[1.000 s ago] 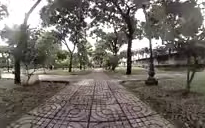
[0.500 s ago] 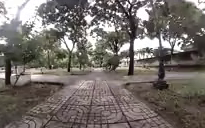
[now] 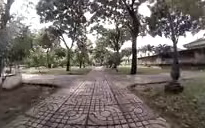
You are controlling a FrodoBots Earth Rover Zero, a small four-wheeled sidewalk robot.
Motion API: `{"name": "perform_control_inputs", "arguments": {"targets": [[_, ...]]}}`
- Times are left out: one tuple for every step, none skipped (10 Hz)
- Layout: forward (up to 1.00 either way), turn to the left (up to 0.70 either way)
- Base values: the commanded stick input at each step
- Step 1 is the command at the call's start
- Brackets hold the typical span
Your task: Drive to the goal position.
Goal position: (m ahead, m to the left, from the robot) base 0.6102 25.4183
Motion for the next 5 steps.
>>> {"name": "perform_control_inputs", "arguments": {"targets": [[1.0,0.0],[1.0,0.0],[1.0,0.0],[1.0,0.0],[1.0,0.0]]}}
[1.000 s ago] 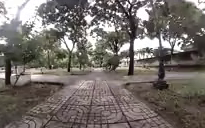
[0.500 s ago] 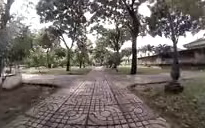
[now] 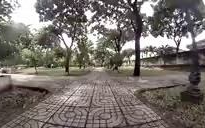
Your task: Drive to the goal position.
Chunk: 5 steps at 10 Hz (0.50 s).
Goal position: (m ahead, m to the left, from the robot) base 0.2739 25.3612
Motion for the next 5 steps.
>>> {"name": "perform_control_inputs", "arguments": {"targets": [[1.0,0.0],[1.0,0.0],[1.0,0.0],[1.0,0.0],[1.0,0.0]]}}
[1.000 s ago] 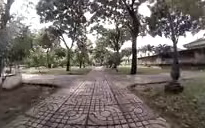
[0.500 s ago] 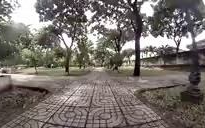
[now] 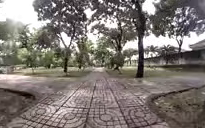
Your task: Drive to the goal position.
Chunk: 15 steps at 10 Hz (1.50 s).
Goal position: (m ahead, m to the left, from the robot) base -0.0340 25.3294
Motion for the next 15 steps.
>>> {"name": "perform_control_inputs", "arguments": {"targets": [[1.0,0.0],[1.0,0.0],[1.0,0.0],[1.0,0.0],[1.0,0.18],[1.0,0.27],[1.0,0.27],[1.0,0.18],[1.0,0.0],[1.0,0.0],[1.0,0.04],[1.0,0.27],[1.0,0.27],[1.0,0.27],[1.0,0.27]]}}
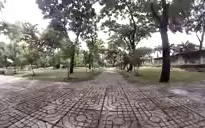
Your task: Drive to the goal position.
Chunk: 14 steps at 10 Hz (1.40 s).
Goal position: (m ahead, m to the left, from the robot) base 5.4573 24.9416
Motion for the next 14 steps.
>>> {"name": "perform_control_inputs", "arguments": {"targets": [[1.0,0.27],[1.0,0.27],[1.0,0.27],[1.0,0.27],[1.0,0.27],[1.0,0.27],[1.0,0.27],[1.0,0.27],[1.0,0.27],[1.0,0.27],[1.0,0.27],[1.0,0.27],[1.0,0.27],[1.0,0.27]]}}
